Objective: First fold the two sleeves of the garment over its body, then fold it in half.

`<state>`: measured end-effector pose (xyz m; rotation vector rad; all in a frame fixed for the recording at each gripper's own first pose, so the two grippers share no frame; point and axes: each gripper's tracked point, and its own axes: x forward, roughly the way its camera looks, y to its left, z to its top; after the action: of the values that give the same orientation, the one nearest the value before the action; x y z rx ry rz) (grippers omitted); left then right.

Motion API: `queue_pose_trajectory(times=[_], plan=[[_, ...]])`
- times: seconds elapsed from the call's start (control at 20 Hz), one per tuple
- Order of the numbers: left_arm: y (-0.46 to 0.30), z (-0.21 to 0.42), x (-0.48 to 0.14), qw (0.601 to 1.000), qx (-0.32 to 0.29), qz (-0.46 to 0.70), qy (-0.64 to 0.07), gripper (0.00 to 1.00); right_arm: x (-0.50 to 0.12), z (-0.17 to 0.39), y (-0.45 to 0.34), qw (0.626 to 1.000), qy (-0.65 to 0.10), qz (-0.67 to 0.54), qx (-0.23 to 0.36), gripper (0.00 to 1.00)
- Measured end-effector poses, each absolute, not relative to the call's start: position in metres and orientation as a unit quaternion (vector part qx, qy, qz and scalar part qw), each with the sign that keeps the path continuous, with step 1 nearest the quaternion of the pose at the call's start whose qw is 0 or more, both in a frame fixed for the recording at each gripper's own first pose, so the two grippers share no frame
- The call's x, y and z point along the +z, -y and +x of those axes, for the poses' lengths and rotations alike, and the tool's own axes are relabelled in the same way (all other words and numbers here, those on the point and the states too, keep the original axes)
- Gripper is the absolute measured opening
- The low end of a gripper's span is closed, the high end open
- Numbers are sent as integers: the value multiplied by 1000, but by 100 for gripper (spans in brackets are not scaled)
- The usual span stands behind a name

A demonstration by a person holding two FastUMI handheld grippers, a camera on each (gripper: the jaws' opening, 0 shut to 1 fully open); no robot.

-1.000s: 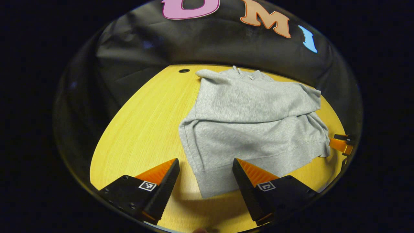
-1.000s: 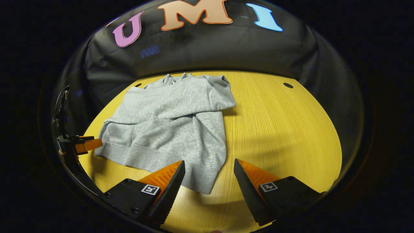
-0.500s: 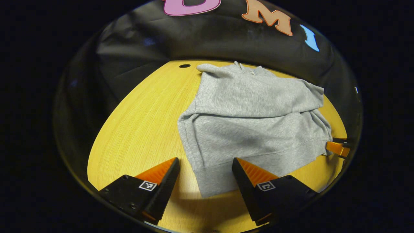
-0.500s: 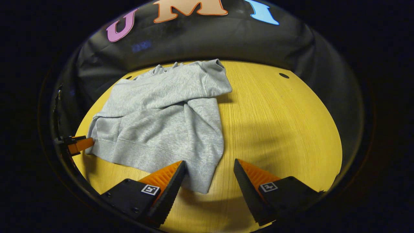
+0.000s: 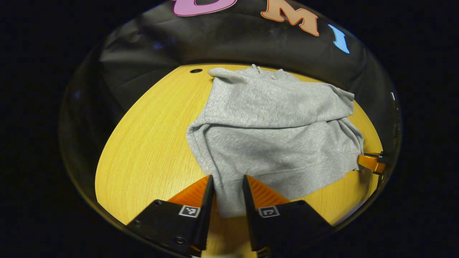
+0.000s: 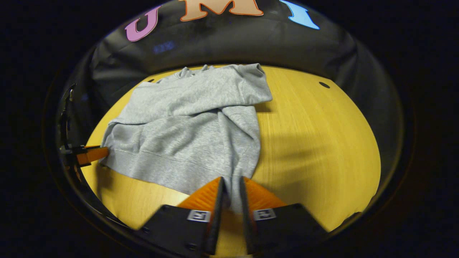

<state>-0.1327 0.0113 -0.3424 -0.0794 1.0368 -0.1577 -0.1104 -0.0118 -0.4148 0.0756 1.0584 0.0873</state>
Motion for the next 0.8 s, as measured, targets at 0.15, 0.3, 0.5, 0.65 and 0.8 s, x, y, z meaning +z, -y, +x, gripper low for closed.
queue_pose_trajectory(times=[0.15, 0.3, 0.5, 0.65, 0.8], plan=[[-7, -131, -342, 865, -78, -53, -493, 12, -412, -105, 13, 871, -488, 46, 27, 7], [-5, -131, -342, 860, -72, -80, -499, 0, -404, -108, 15, 868, -491, 77, 22, 4], [-7, -143, -335, 851, -72, -94, -512, 0, -392, -108, 25, 866, -491, 93, 24, 3], [-6, -140, -331, 845, -77, -103, -518, 0, -389, -105, 26, 861, -497, 103, 27, 4], [-7, -139, -329, 839, -82, -103, -528, 0, -387, -106, 27, 856, -507, 98, 38, 4]])
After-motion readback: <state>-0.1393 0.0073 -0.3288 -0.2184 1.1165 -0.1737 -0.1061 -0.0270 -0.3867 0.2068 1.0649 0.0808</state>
